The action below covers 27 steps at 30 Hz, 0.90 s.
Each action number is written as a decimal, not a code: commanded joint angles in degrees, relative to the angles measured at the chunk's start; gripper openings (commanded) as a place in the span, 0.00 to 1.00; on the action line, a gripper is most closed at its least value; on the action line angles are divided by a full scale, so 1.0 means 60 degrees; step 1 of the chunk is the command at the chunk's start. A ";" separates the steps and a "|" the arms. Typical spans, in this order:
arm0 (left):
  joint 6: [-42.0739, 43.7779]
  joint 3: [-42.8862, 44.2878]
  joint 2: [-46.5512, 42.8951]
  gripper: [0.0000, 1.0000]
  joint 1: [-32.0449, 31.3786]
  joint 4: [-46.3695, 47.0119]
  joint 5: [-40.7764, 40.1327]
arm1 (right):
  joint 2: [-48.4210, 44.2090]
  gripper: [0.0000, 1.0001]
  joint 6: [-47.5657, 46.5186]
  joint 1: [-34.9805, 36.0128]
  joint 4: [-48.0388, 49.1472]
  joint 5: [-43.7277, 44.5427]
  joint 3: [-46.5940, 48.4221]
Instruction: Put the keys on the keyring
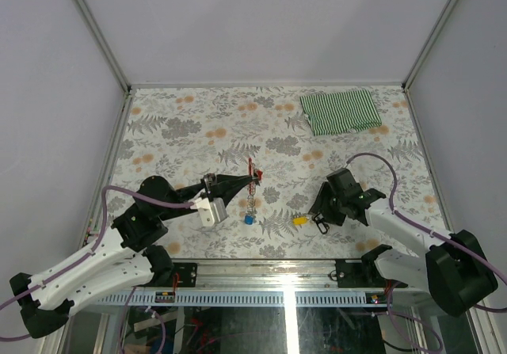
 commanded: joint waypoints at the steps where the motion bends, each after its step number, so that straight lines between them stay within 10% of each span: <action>1: -0.0143 0.0243 -0.0056 0.00 0.0058 0.0644 0.0134 | -0.0068 0.60 0.0227 0.0080 0.0247 -0.1536 -0.0018; 5: -0.0219 0.0224 0.0019 0.00 0.0059 0.0777 0.0212 | -0.0186 0.59 0.0068 0.0137 0.1185 -0.2651 -0.0061; 14: -0.0223 0.0300 0.0134 0.00 0.0058 0.0748 0.0227 | -0.2033 0.55 -0.0123 0.0140 -0.1848 0.1327 0.0422; 27: -0.0289 0.0391 0.0373 0.00 0.0067 0.0905 0.0386 | -0.2752 0.51 0.1344 0.0152 -0.1811 -0.0721 -0.0933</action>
